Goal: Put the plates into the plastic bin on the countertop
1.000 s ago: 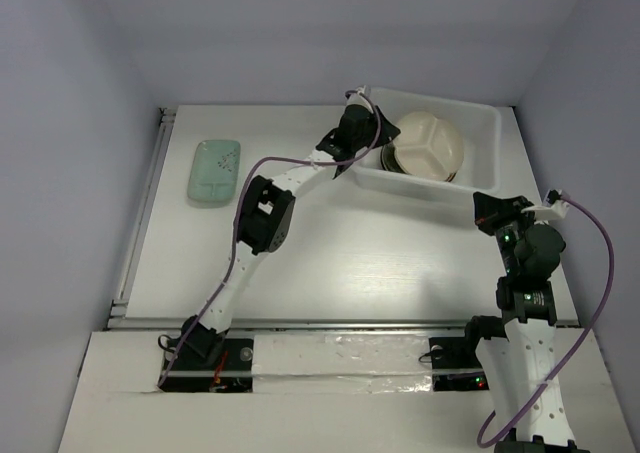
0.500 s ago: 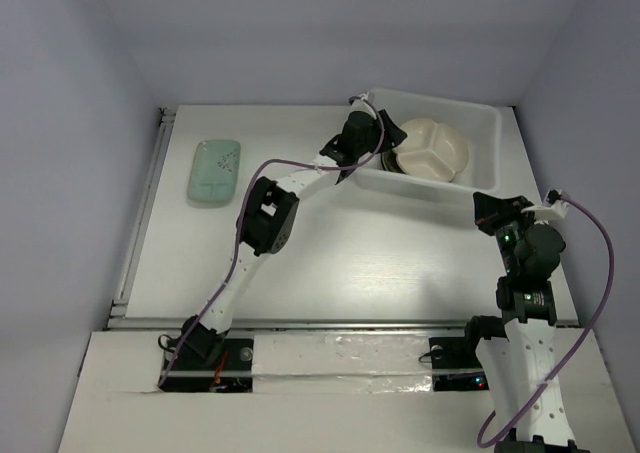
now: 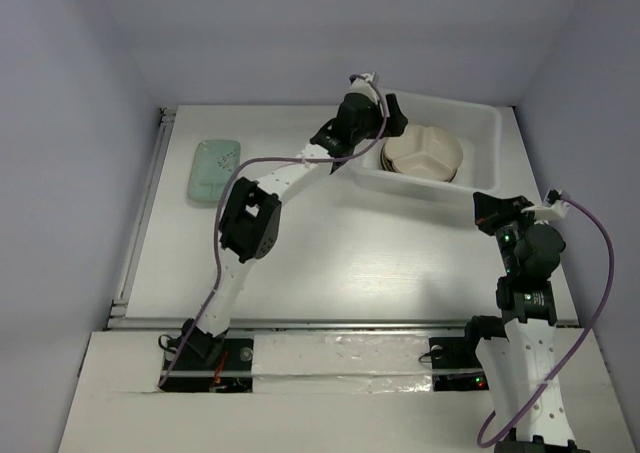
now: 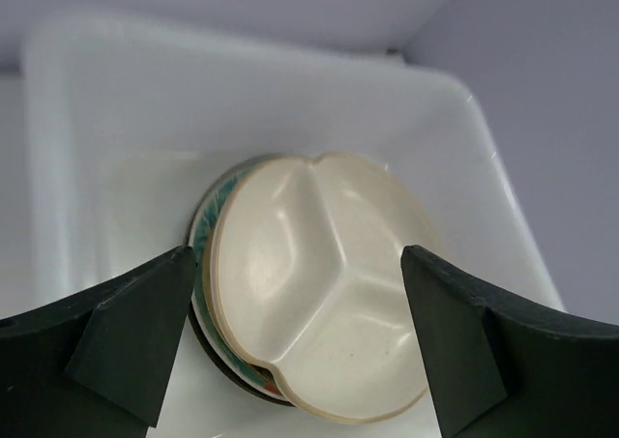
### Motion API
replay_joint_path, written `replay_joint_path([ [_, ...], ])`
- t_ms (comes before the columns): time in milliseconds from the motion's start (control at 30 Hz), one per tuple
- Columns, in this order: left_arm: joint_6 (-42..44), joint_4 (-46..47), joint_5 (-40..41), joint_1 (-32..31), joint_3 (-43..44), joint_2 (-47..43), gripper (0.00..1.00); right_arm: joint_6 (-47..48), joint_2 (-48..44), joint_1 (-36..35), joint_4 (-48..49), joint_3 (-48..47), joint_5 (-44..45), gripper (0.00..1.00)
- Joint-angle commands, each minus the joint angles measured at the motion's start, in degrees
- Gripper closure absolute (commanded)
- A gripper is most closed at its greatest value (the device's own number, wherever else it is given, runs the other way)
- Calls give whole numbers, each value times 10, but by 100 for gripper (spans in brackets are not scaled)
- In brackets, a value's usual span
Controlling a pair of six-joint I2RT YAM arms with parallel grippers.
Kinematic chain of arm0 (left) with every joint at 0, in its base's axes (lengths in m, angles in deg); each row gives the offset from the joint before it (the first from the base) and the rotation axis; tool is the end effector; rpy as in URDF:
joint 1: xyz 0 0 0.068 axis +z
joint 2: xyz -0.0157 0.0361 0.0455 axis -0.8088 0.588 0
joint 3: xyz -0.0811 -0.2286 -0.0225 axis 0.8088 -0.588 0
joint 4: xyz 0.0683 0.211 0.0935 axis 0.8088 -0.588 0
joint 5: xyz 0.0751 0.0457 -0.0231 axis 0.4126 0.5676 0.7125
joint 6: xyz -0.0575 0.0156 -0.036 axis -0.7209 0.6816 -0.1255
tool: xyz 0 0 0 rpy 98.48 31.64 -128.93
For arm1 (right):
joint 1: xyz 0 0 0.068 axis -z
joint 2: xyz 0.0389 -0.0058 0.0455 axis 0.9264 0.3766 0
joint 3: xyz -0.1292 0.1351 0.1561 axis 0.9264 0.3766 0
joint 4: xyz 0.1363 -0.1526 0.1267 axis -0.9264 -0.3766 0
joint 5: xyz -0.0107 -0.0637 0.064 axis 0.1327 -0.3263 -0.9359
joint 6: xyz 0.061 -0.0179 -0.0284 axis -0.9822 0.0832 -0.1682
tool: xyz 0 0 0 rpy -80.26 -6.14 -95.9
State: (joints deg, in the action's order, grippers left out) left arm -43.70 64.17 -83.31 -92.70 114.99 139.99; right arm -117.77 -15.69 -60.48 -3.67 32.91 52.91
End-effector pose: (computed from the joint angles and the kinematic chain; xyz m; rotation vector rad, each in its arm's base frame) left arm 0.4224 -0.3431 0.2636 0.1878 1.7454 -0.9439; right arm 0.1618 -0.0125 0.2802 0.5314 1.5128 0.5595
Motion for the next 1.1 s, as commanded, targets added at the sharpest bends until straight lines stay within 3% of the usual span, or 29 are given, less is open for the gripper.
replay_joint_path([
  [0, 93, 2, 61, 0, 1, -120, 15, 10, -2, -4, 17, -10, 6, 93],
  [133, 120, 25, 125, 17, -124, -222, 17, 10, -2, -4, 17, -10, 3, 93],
  [200, 98, 37, 158, 43, -186, -289, 26, 10, -4, -4, 16, -10, 2, 94],
  [233, 85, 57, 166, 56, -259, -311, 32, 9, -5, -4, 16, -11, 1, 94],
  [300, 20, 79, 175, 112, -342, -359, 56, 9, -5, -4, 17, -9, -2, 93],
  [367, -52, 111, 144, 166, -471, -429, 100, 7, -5, -4, 18, -9, -5, 94],
  [400, -116, 129, 134, 217, -520, -450, 100, 7, -3, -4, 19, -9, -8, 93],
  [433, -140, 167, 129, 238, -607, -491, 100, 6, -2, -4, 23, -8, -11, 93],
  [533, -182, 177, 163, 293, -719, -555, 100, 5, 2, -4, 26, -8, -18, 93],
  [567, -183, 169, 198, 302, -735, -567, 100, 5, 2, -4, 27, -7, -22, 93],
  [733, -175, 135, 219, 359, -801, -607, 100, 4, 7, -4, 31, -6, -25, 93],
  [800, -181, 124, 222, 377, -810, -607, 93, 3, 9, -4, 31, -5, -30, 93],
  [967, -213, 86, 224, 404, -807, -569, 58, 3, 11, -4, 34, -6, -35, 93],
  [1067, -218, 76, 227, 409, -801, -545, 52, 2, 10, -4, 34, -5, -36, 93],
])
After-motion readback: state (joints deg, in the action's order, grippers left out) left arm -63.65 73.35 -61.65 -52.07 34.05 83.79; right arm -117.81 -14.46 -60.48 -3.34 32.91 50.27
